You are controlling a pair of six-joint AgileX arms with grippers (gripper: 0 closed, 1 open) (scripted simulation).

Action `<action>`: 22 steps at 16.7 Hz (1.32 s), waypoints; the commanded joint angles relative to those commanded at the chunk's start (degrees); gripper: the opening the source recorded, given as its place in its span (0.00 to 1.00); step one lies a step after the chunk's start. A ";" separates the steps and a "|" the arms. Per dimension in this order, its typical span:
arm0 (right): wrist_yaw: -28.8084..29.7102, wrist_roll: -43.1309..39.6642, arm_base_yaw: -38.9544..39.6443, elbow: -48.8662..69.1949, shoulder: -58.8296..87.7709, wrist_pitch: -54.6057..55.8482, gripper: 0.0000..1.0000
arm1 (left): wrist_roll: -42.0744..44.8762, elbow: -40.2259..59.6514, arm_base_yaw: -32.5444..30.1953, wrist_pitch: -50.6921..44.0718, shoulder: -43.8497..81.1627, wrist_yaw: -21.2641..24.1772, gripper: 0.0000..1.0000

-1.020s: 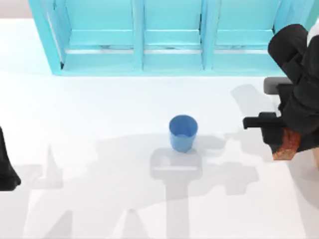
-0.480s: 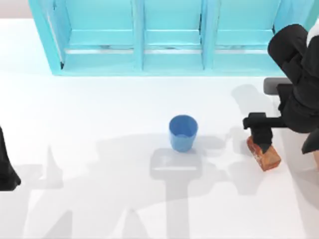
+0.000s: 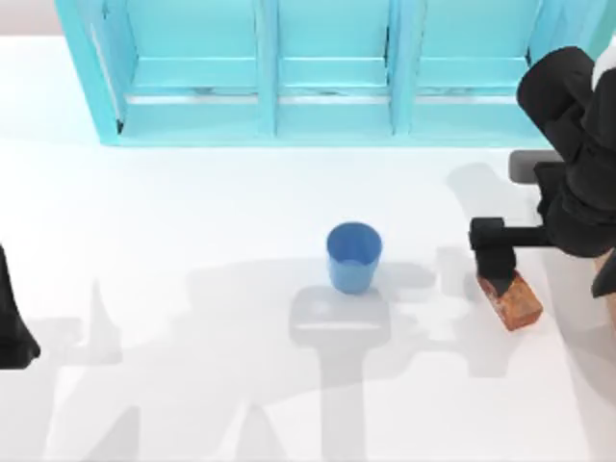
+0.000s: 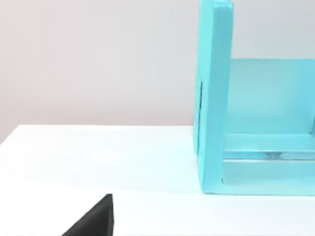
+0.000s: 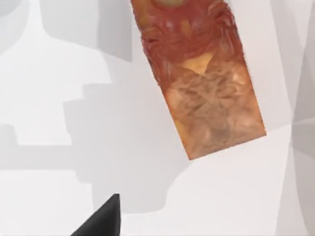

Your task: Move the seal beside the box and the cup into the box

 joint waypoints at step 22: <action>0.04 4.94 4.72 29.52 7.52 -22.49 1.00 | 0.00 0.00 0.00 0.00 0.00 0.00 1.00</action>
